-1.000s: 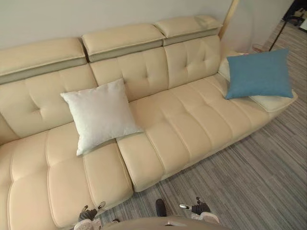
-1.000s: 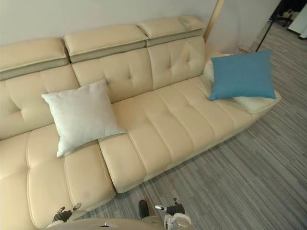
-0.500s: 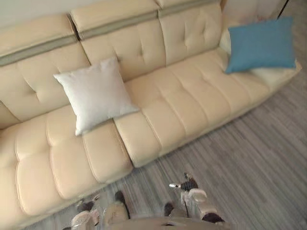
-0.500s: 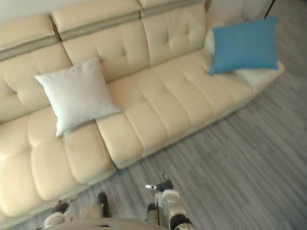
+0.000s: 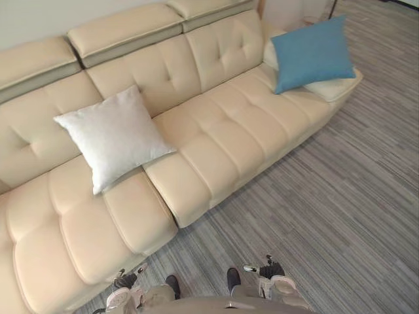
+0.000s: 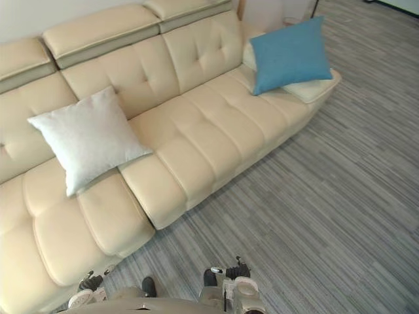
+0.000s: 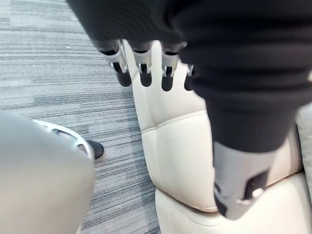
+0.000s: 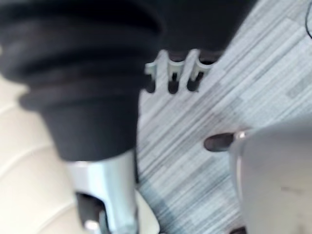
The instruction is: Pick up cushions and gather them together orderly.
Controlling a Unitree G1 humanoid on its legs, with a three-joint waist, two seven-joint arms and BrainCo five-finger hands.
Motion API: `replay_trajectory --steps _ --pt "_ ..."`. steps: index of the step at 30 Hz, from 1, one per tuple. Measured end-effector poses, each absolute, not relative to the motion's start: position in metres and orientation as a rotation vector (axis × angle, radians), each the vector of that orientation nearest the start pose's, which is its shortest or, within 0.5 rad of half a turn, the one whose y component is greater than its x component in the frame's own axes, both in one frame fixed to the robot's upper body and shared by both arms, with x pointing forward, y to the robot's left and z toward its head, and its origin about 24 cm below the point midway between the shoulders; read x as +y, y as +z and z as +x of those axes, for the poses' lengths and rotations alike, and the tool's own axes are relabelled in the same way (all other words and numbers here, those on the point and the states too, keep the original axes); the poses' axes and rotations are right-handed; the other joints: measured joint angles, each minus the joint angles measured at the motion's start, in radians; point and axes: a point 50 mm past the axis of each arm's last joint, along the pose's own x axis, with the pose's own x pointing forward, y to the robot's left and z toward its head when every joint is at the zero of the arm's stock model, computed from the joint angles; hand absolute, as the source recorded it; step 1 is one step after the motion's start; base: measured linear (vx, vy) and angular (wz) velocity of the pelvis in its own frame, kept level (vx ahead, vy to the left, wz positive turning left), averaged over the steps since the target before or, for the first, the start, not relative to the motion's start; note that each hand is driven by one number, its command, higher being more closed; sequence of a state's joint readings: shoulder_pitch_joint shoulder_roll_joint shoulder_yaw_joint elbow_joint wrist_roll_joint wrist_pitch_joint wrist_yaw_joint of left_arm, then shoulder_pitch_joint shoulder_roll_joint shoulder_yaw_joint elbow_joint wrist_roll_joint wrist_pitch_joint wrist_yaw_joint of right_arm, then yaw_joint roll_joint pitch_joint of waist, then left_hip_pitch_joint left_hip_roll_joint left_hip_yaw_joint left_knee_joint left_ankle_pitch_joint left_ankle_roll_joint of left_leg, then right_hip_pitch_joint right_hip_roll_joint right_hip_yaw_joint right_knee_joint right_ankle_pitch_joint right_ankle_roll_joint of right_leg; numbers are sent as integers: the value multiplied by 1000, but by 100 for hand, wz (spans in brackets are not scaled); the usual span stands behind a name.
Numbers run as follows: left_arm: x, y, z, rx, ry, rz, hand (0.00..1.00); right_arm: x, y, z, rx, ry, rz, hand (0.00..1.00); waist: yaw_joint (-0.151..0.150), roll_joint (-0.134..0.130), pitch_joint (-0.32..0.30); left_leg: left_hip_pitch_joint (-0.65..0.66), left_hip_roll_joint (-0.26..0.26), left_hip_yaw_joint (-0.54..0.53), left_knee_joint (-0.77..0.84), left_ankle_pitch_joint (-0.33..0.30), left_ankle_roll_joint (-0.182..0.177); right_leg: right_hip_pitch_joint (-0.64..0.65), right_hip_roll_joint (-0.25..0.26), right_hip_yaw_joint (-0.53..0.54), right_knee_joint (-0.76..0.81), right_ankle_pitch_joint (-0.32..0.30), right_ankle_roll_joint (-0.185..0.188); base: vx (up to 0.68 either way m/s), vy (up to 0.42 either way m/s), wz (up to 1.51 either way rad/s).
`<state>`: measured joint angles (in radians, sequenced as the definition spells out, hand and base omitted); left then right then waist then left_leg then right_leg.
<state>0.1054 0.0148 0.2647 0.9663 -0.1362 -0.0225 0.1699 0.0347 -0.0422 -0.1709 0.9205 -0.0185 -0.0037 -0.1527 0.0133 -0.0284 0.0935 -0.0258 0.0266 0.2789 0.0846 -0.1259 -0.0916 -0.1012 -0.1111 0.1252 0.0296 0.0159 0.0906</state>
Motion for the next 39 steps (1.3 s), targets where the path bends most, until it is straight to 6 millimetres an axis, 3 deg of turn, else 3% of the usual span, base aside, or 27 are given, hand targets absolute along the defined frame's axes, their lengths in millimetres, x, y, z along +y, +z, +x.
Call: replay_trajectory --steps 4,8,9,11,12,13,14,15,18,19,21,22,23,25,27,29,31,32,33,34,35,36,37,38,39 --pt "199 -156 106 1047 400 -38 0 -204 -146 126 975 -382 4 0 -29 7 -10 10 -16 8 -28 41 52 6 -1 1 -33 22 4 114 54 -28" --pt "192 -152 125 1007 340 -13 0 -202 -148 126 988 -391 32 0 -31 16 -4 16 12 47 -24 34 66 -27 42 35 -43 73 -27 79 -25 -76" --pt "192 -149 133 987 334 -13 0 -203 -147 128 980 -385 27 0 -24 37 11 37 45 117 -16 16 69 -47 85 -11 -38 129 -40 30 -38 -131" --pt "193 -148 134 982 334 -11 0 -203 -147 130 978 -382 23 0 -28 45 17 46 61 156 -12 12 75 -58 95 -111 -42 144 -64 15 -86 -124" --pt "193 -147 137 973 321 -5 0 -205 -145 133 966 -388 28 0 -40 55 24 50 65 216 1 0 75 -82 67 -377 16 36 -165 13 -141 -105" --pt "193 -147 138 970 318 -2 0 -207 -145 134 965 -397 29 0 -38 50 25 64 66 238 1 -8 67 -89 56 -460 48 -1 -167 5 -151 -111" --pt "192 -148 136 974 312 -2 0 -211 -145 133 964 -415 33 0 -39 70 39 85 73 268 1 -17 60 -89 25 -547 91 -20 -167 6 -77 -98" --pt "194 -148 133 981 317 3 0 -212 -144 134 958 -420 33 0 -39 74 41 105 77 298 12 -33 38 -84 22 -570 119 -21 -133 11 -78 -87" --pt "196 -148 132 983 318 7 0 -216 -143 134 955 -424 26 0 -37 85 47 109 116 310 79 -72 7 -85 62 -508 130 -46 -124 40 -122 -65" --pt "197 -150 127 994 316 11 0 -216 -143 133 958 -424 25 0 -31 83 48 76 175 301 232 -109 -5 -85 80 -483 153 -79 -127 34 -172 -63" --pt "195 -151 124 1004 309 9 0 -216 -143 133 954 -420 20 0 -35 81 59 14 248 266 459 -113 7 -64 98 -464 164 -96 -136 90 -186 -56" --pt "190 -153 120 1014 306 -4 0 -215 -142 133 946 -420 20 0 -24 91 75 -65 322 199 694 -64 66 -28 127 -433 172 -113 -156 136 -123 -54" --pt "187 -154 118 1020 302 -8 0 -216 -142 132 943 -421 15 0 -17 89 81 -92 334 168 757 -64 66 -18 135 -420 177 -121 -162 148 -85 -68" --pt "181 -150 125 981 287 -36 0 -215 -140 133 926 -427 23 0 -8 88 88 -185 301 51 874 -128 51 6 142 -376 204 -147 -176 172 19 -66" --pt "178 -144 133 936 260 -25 0 -213 -140 133 922 -425 28 0 18 83 90 -231 236 -9 815 -159 51 23 138 -317 203 -156 -174 190 51 -86" --pt "176 -137 134 864 245 -6 0 -212 -139 132 912 -432 28 0 30 79 92 -298 145 -99 617 -158 50 36 125 -259 196 -171 -161 245 152 -76" --pt "177 -134 138 831 250 -1 0 -212 -138 133 907 -447 23 0 41 75 94 -336 113 -129 482 -139 29 41 115 -219 196 -183 -145 255 179 -65" --pt "178 -133 141 823 245 16 0 -214 -139 130 908 -457 19 0 51 78 91 -328 89 -165 294 -82 10 48 108 -177 187 -199 -121 275 213 -87" --pt "180 -134 141 826 247 28 0 -213 -139 128 911 -455 17 0 55 79 90 -319 89 -176 236 -60 7 50 109 -157 187 -205 -111 378 299 -124" --pt "185 -133 143 837 261 47 0 -210 -139 130 906 -433 10 0 59 79 72 -301 78 -167 229 27 30 57 102 -95 185 -224 -91 303 247 -98" --pt "187 -133 143 836 266 52 0 -208 -140 130 909 -427 13 0 59 67 60 -301 66 -162 231 35 43 54 93 -79 183 -230 -80 514 376 -103" --pt "191 -130 147 822 273 62 0 -201 -142 126 924 -419 28 0 53 36 38 -299 46 -131 235 35 47 50 59 -62 199 -243 -50 533 350 -65" --pt "193 -126 155 800 276 73 0 -196 -144 122 939 -420 44 0 50 5 26 -273 19 -85 232 12 82 19 24 -52 283 -264 -10 528 327 -60" --pt "192 -125 158 795 275 73 0 -196 -145 122 944 -420 46 0 50 0 24 -258 10 -71 231 4 91 1 12 -51 332 -267 1 420 245 -58" --pt "190 -125 158 794 272 75 0 -196 -143 124 935 -421 47 0 41 2 25 -196 -10 -46 221 -21 112 -33 -11 -54 483 -257 50 324 194 -51"
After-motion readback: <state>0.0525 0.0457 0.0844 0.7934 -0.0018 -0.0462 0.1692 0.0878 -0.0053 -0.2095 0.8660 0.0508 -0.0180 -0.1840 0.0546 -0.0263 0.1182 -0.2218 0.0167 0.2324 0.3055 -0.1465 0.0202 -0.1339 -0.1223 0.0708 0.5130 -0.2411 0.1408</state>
